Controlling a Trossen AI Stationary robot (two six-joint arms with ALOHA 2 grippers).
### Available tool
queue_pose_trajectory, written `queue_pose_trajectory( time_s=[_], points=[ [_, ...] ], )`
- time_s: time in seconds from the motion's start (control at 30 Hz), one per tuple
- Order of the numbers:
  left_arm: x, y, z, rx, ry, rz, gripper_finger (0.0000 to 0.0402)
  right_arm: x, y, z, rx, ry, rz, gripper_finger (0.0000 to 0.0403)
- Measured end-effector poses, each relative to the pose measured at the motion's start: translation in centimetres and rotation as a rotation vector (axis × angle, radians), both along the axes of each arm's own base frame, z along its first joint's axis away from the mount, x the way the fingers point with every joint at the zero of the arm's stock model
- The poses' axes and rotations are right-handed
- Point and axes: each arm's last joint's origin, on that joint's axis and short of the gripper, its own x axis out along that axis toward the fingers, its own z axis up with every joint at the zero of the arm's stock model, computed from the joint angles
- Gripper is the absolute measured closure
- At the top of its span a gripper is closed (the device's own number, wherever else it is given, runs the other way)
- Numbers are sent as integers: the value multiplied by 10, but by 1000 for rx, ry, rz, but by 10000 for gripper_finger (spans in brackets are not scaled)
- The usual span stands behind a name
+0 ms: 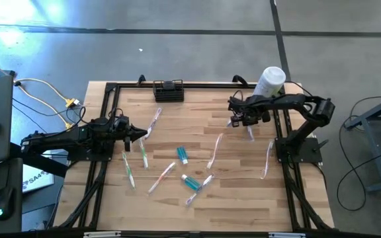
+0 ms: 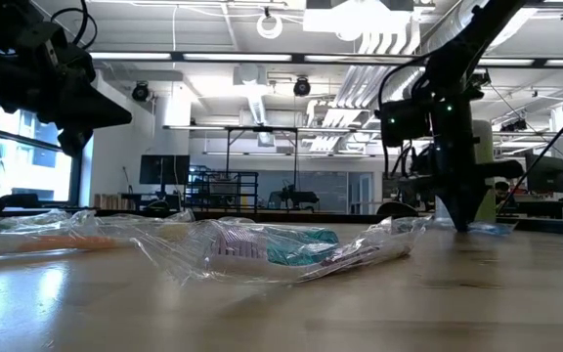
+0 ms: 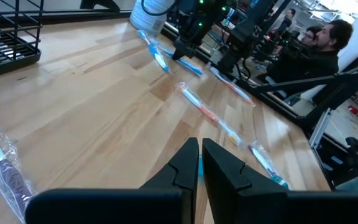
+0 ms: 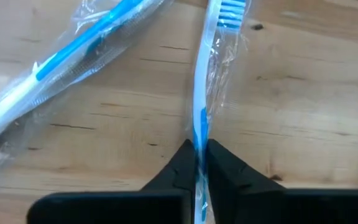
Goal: Pick & Place toothbrushing station
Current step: Put the right blue toothbrush into the black wire organizer
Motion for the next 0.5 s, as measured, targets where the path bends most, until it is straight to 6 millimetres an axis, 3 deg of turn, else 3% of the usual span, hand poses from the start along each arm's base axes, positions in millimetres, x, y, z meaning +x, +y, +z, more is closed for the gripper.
queue_pose_trajectory(
  time_s=[0.27,0.5],
  points=[
    [0,-1,0,-8,0,-18,380,2,18,7,24,17,91,394],
    [0,-1,0,-3,2,-19,380,3,42,32,21,-78,145,394]
  ],
)
